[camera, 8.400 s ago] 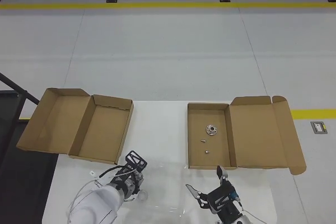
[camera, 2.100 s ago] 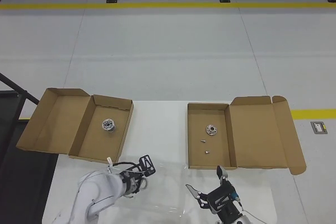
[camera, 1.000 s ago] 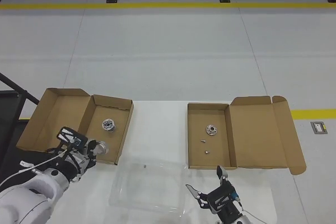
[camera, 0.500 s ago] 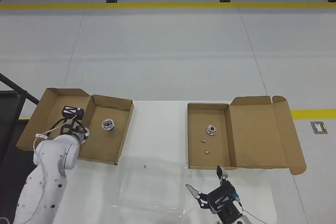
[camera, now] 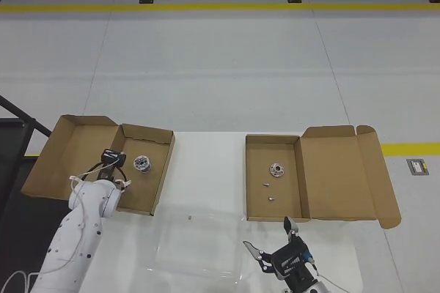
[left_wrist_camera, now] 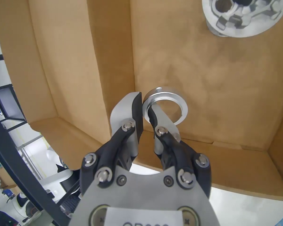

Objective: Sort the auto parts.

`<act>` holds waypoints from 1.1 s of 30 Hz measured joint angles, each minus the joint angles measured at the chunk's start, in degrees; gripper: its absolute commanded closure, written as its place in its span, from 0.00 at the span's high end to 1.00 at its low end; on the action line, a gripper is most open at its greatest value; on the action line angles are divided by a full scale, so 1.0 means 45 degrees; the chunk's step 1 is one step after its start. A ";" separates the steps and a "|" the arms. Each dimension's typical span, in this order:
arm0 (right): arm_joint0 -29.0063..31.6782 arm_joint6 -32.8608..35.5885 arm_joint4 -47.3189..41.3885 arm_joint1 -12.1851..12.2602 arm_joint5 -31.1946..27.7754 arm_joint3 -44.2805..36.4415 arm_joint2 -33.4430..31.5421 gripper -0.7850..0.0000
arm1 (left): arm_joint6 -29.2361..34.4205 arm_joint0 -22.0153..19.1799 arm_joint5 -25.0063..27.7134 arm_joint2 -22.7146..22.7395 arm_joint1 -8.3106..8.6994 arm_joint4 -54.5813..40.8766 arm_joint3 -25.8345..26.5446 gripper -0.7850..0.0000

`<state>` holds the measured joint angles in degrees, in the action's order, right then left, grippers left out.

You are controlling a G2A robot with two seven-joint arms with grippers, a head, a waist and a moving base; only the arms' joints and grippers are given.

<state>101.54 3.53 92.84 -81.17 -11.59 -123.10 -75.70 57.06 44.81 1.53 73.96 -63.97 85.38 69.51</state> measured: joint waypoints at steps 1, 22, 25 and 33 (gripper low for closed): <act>0.0000 0.0000 0.0000 0.0000 0.0000 0.0000 0.0000 1.00 | -0.0021 -0.0025 -0.0010 -0.0035 -0.0022 -0.0046 -0.0090 0.00; 0.0000 0.0000 0.0000 0.0000 0.0000 0.0000 0.0000 1.00 | 0.0018 0.0626 -0.0060 0.0680 -0.0037 -0.0483 0.1507 0.41; 0.0000 0.0000 0.0000 0.0000 0.0000 0.0000 0.0000 1.00 | 0.0090 0.1209 0.0103 0.1130 0.0027 -0.0877 0.2571 0.41; 0.0000 0.0000 0.0000 0.0000 0.0000 0.0000 0.0000 1.00 | 0.0073 0.2838 0.0743 0.2584 0.0165 -0.3007 0.5286 0.45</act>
<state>101.54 3.53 92.84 -81.17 -11.59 -123.10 -75.70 57.39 57.58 4.87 85.60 -63.23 71.85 93.29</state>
